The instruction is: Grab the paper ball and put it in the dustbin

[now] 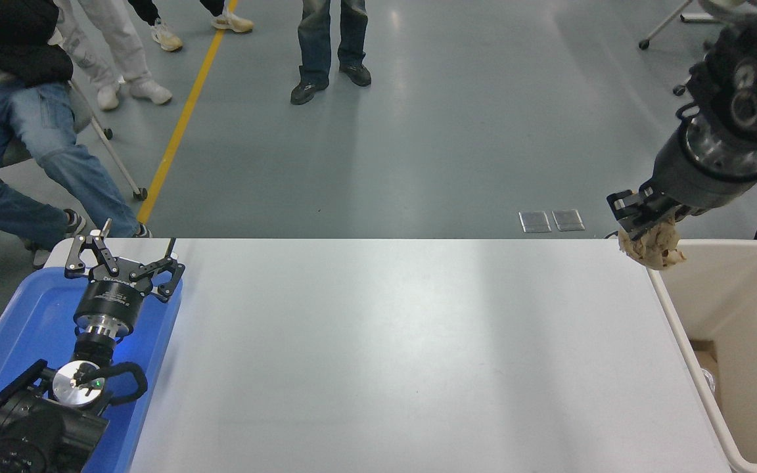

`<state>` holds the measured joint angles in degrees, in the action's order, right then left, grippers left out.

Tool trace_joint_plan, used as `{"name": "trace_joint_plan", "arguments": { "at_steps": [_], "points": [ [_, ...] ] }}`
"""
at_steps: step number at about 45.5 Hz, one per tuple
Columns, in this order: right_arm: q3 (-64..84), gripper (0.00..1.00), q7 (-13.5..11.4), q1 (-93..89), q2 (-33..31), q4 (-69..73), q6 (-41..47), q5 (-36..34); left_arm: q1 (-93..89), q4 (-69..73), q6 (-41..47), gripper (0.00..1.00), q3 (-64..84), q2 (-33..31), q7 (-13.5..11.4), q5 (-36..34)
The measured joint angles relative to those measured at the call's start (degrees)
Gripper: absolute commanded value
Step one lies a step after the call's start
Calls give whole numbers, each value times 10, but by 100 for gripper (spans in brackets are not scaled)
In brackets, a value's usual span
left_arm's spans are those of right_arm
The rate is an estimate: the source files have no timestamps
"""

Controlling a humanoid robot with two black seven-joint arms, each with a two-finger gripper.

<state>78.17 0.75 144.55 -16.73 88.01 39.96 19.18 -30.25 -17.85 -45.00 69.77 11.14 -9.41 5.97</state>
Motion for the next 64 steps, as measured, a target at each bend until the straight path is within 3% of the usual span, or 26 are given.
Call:
{"name": "trace_joint_plan", "arguments": {
  "at_steps": [13, 25, 36, 44, 51, 64],
  "points": [
    [47, 0, 4, 21, -46, -15, -1, 18, -1, 0, 0, 99, 0, -1, 0, 1],
    [70, 0, 6, -56, -152, -100, -49, 109, -1, 1, 0, 99, 0, -2, -1, 1],
    [54, 0, 8, -225, -251, -216, -160, 154, -1, 1, 0, 99, 0, -2, -1, 1],
    [-40, 0, 9, -425, -298, -323, -242, 162, -1, 1, 0, 99, 0, -2, -2, 1],
    [-183, 0, 9, -627, -306, -420, -300, 166, -1, 1, 0, 99, 0, -2, -2, 1],
    [-388, 0, 9, -896, -230, -575, -378, 167, -1, 1, 0, 99, 0, -2, -2, 1]
  ]
}}
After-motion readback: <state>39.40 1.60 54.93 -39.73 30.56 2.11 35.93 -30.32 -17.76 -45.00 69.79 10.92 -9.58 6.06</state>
